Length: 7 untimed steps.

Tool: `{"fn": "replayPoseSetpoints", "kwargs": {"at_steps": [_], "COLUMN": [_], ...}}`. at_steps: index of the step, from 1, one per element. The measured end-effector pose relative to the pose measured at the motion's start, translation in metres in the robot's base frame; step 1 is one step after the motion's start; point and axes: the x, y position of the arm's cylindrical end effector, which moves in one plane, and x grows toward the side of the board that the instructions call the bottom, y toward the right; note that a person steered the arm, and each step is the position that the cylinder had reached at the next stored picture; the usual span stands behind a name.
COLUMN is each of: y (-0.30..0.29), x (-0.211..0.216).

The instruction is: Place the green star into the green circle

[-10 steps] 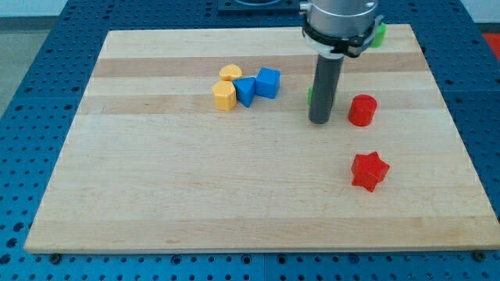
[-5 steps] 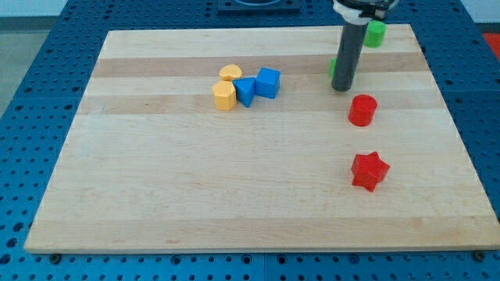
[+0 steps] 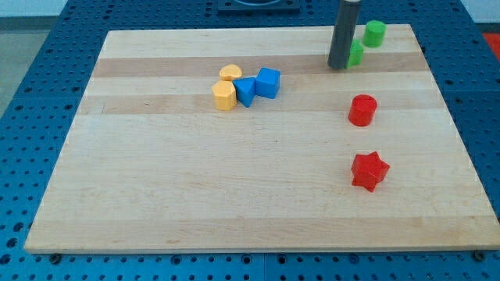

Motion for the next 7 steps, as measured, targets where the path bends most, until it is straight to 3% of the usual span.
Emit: {"fn": "replayPoseSetpoints", "kwargs": {"at_steps": [2, 5, 7], "y": [0.007, 0.024, 0.007], "x": [-0.027, -0.025, 0.033]}}
